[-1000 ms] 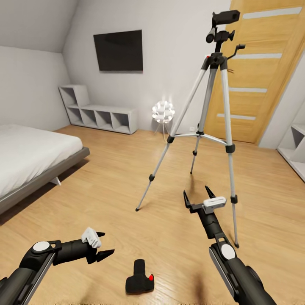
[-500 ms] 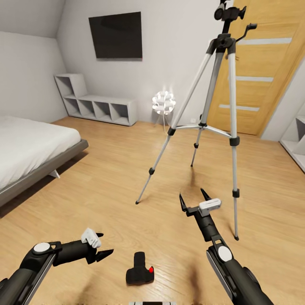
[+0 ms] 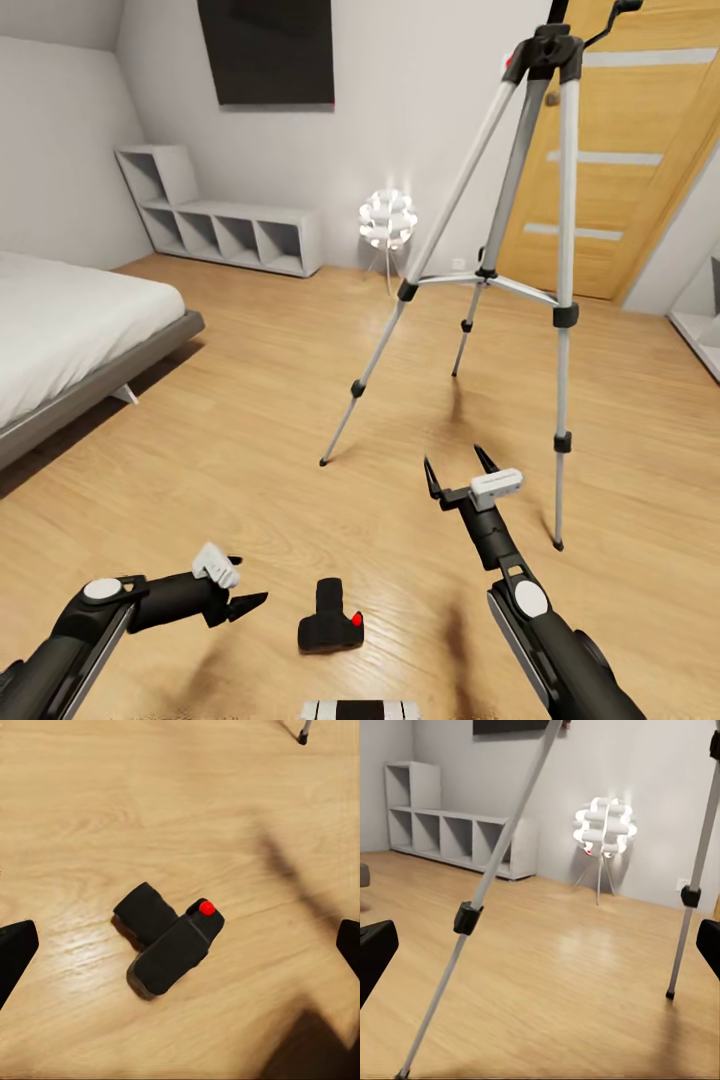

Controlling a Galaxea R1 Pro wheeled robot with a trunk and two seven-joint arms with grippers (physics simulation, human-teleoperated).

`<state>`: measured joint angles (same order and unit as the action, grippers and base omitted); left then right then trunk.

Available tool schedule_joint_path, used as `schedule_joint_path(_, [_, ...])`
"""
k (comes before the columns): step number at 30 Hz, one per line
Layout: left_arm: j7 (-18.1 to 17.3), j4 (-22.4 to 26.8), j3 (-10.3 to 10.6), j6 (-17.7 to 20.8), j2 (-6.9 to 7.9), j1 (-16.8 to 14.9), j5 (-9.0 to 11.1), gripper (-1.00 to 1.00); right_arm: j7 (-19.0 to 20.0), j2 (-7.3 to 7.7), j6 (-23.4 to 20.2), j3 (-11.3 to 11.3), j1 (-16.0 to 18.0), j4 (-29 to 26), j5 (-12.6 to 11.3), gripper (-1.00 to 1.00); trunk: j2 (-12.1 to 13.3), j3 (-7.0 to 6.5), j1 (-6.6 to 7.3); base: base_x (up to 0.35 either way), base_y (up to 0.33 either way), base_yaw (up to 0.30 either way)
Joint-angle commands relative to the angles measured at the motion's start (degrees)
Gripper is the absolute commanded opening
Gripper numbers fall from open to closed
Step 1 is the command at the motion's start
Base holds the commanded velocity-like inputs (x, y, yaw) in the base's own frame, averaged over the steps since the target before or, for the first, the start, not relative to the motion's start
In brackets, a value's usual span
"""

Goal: Attach the digital camera to the camera tripod in the bedroom.

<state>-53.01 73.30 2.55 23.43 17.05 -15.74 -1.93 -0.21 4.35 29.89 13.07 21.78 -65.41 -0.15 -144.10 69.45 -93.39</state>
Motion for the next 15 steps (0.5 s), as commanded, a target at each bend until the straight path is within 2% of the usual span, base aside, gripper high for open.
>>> schedule_joint_path(1, [0.3,-0.3,0.0,0.2,-0.11,-0.2,-0.2,1.0,0.0,0.04,0.1,0.1,0.1,0.0,0.0,1.0,0.0,0.27,-0.01,0.0,0.0,0.0])
schedule_joint_path(6, [2.4,-1.6,0.0,-0.5,-1.09,-1.4,-0.2,1.0,-0.9,0.02,-0.7,0.0,1.3,0.0,0.0,1.0,-0.1,1.38,-0.14,0.0,0.0,0.0])
schedule_joint_path(9, [3.0,-2.0,0.0,-0.8,-1.74,-2.3,-0.2,1.0,-2.0,0.03,-3.4,0.0,2.5,0.0,0.0,1.0,-0.1,2.05,-0.22,0.0,0.0,0.0])
schedule_joint_path(14, [3.4,-3.3,0.1,-0.9,-2.4,-4.7,-0.2,1.0,-4.2,0.02,-11.6,0.0,4.3,0.0,0.0,1.0,-0.2,3.15,-0.35,0.0,0.0,0.0])
schedule_joint_path(15, [3.5,-6.5,0.1,-1.0,-2.89,-7.5,-0.2,1.0,-5.2,0.03,-17.3,0.0,5.2,0.0,0.0,1.0,-0.2,3.37,-0.37,0.0,0.0,0.0])
